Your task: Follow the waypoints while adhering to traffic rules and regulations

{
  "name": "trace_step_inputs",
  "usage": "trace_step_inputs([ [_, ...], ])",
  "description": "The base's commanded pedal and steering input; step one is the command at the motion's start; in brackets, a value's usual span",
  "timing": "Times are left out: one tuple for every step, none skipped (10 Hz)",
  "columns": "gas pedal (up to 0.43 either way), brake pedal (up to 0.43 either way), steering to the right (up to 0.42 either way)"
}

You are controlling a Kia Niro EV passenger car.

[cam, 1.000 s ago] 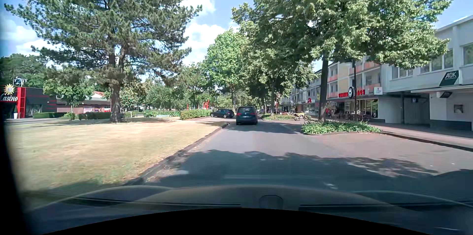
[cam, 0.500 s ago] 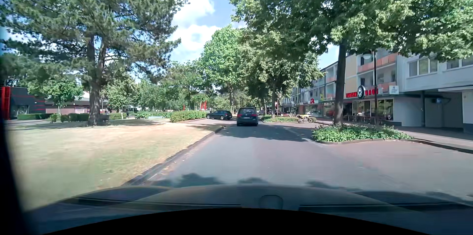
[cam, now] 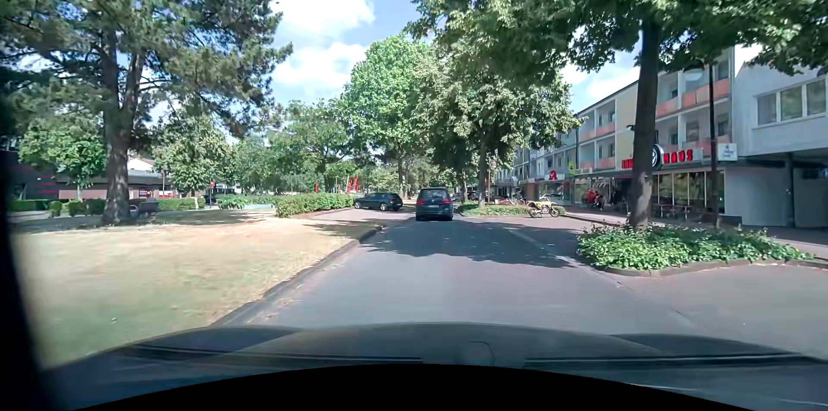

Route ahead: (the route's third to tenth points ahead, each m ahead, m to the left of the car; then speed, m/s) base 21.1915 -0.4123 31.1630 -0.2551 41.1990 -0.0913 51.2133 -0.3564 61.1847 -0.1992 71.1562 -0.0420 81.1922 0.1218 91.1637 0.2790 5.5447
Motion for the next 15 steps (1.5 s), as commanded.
trace_step_inputs([
  [0.118, 0.006, 0.001],
  [0.118, 0.006, 0.001],
  [0.118, 0.006, 0.000],
  [0.118, 0.006, -0.001],
  [0.118, 0.006, -0.003],
  [0.118, 0.006, -0.004],
  [0.118, 0.006, -0.004],
  [0.118, 0.006, -0.004],
  [0.118, 0.006, -0.005],
  [0.118, 0.006, -0.004],
  [0.118, 0.006, -0.004],
  [0.110, 0.006, -0.004],
  [0.110, 0.006, -0.004],
  [0.110, 0.006, -0.004],
  [0.110, 0.006, -0.004],
])
